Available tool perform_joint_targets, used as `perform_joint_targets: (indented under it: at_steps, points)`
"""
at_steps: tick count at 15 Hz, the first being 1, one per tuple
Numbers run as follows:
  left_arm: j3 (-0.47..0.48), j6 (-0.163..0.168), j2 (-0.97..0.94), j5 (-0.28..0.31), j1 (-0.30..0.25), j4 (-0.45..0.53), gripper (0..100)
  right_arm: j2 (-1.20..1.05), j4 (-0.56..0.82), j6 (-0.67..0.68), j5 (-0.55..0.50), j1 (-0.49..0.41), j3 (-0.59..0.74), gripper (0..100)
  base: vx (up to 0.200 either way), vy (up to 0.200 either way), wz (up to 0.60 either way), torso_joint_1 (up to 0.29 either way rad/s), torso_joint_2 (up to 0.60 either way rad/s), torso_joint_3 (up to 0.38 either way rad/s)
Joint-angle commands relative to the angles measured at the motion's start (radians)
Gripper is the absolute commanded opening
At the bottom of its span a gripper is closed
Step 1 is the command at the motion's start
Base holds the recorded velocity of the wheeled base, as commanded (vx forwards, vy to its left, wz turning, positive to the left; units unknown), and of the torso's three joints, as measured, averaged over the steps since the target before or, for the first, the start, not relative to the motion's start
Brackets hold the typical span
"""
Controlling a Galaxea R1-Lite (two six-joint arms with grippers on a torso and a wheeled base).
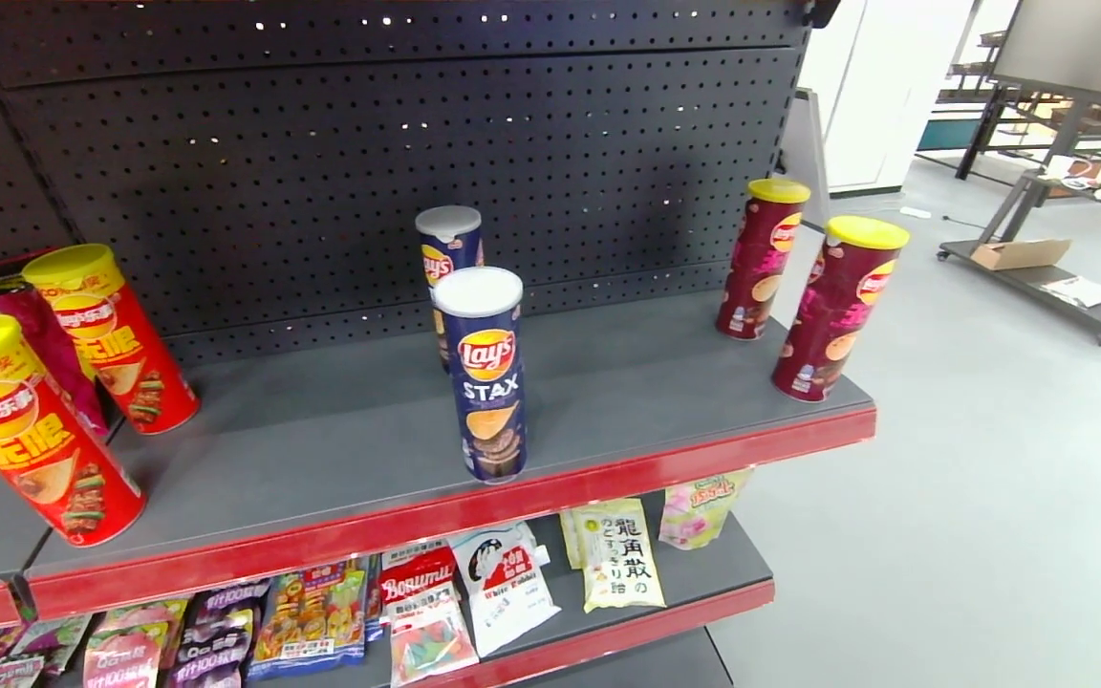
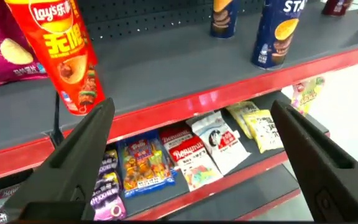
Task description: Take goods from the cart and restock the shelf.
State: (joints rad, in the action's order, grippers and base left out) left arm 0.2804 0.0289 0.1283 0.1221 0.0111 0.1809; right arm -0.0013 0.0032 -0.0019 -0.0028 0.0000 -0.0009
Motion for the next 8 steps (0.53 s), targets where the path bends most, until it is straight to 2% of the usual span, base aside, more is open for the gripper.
perform_joint_targets:
  at_steps: [1, 4, 8]
  points:
    - [-0.007, 0.000, -0.019, 0.001, 0.000, 0.000, 100, 0.001, 0.000, 0.000, 0.000, 0.000, -0.001, 100, 0.000, 0.000, 0.60, 0.012, 0.00, -0.002]
    - [-0.029, 0.000, -0.052, 0.001, 0.000, 0.002, 100, 0.001, 0.001, -0.003, 0.000, 0.000, -0.001, 100, 0.000, 0.000, 0.60, 0.004, 0.00, 0.002]
    - [-0.067, 0.000, -0.090, 0.001, 0.000, 0.002, 100, 0.001, 0.000, 0.002, 0.003, 0.000, 0.001, 100, 0.000, 0.000, 0.00, 0.000, 0.00, 0.000]
